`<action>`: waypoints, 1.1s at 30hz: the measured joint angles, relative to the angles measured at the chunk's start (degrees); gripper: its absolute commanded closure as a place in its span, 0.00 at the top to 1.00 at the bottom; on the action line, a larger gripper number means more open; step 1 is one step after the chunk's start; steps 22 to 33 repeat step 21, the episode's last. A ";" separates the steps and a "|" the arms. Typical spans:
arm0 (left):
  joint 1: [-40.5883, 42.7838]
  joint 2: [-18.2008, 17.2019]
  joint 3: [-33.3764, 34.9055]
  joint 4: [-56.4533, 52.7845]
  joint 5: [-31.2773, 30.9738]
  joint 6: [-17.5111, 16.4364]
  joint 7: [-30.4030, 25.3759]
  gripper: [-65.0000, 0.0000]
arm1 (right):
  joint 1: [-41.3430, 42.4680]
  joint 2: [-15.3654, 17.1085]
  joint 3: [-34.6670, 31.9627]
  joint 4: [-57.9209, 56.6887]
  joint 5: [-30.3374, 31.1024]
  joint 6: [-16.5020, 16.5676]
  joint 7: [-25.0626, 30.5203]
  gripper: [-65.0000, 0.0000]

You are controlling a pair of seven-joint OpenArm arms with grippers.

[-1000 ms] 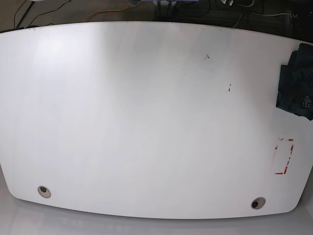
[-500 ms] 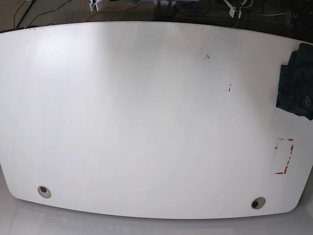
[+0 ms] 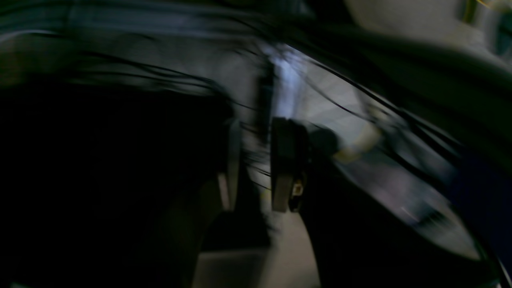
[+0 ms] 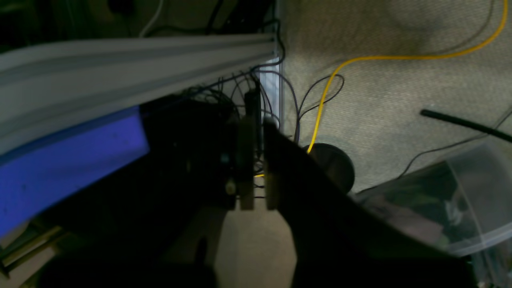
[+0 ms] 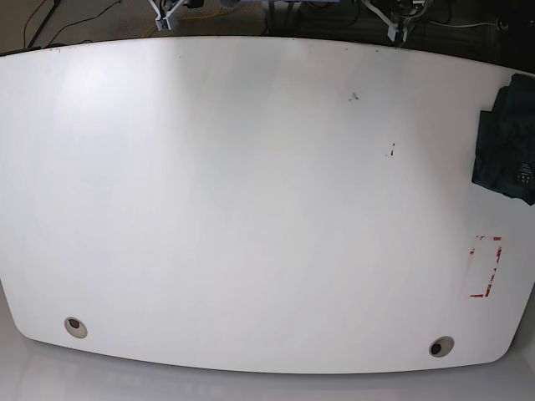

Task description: Layout the t-shirt on the table in an organized manner, then fold the t-shirt properly

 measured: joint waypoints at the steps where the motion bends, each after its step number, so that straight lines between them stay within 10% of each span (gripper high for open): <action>1: -0.13 0.20 0.76 -0.02 -0.04 0.63 -0.26 0.18 | 0.13 -0.09 0.00 0.00 -0.13 -0.28 -0.02 0.05; 15: -1.86 1.68 9.07 -0.83 0.02 7.04 2.82 0.18 | 0.13 -1.16 0.04 -0.20 -0.55 -1.22 -0.22 0.05; 33: -1.95 2.01 9.09 -0.61 0.02 7.15 2.80 0.18 | 0.33 -1.46 0.04 -0.31 -0.52 -1.20 -0.22 0.05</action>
